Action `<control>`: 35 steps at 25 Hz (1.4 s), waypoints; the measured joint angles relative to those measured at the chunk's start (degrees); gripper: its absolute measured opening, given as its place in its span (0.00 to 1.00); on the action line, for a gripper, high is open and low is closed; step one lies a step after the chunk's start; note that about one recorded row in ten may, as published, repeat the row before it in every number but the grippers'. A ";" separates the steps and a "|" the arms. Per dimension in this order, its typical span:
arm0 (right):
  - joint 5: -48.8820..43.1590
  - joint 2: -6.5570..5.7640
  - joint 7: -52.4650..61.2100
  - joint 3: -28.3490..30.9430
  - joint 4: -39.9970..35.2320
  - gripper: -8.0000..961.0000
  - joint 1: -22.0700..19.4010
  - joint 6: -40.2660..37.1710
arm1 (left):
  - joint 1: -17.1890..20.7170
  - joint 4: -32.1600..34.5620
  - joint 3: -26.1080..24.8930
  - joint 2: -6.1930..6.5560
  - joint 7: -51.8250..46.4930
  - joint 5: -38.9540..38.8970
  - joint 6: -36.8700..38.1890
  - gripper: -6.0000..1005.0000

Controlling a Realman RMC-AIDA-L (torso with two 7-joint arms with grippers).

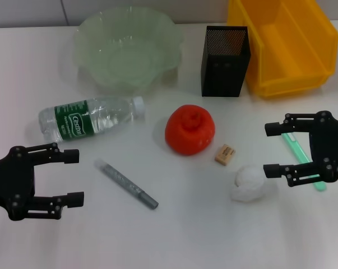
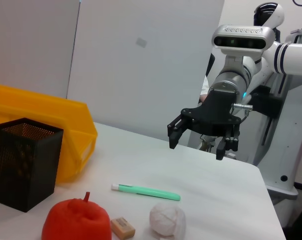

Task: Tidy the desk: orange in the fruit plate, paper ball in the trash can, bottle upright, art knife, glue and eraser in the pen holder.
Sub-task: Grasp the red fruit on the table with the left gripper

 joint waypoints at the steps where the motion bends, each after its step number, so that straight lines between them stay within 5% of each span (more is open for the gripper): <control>1: 0.00 -0.02 -0.01 0.00 0.14 0.85 0.06 0.15 | 0.00 0.00 0.00 0.00 0.00 0.00 0.00 0.84; 16: 0.54 -0.10 -0.71 0.69 0.59 0.85 -0.04 1.84 | -0.05 1.86 -0.18 -0.47 -0.03 -0.37 -1.43 0.83; 20: 0.99 -0.07 -0.78 2.73 0.70 0.84 -1.02 2.36 | -0.10 4.43 -1.75 -1.75 -0.02 -0.52 -3.53 0.83; 27: 0.96 -0.10 -2.75 9.98 1.01 0.84 -4.32 2.43 | -3.00 9.19 -5.50 -5.90 -0.20 -1.67 -8.15 0.83; 35: 0.65 -0.06 -4.73 17.40 1.34 0.84 -8.22 0.95 | -9.66 3.34 -1.28 -6.35 -2.93 -2.05 -16.39 0.83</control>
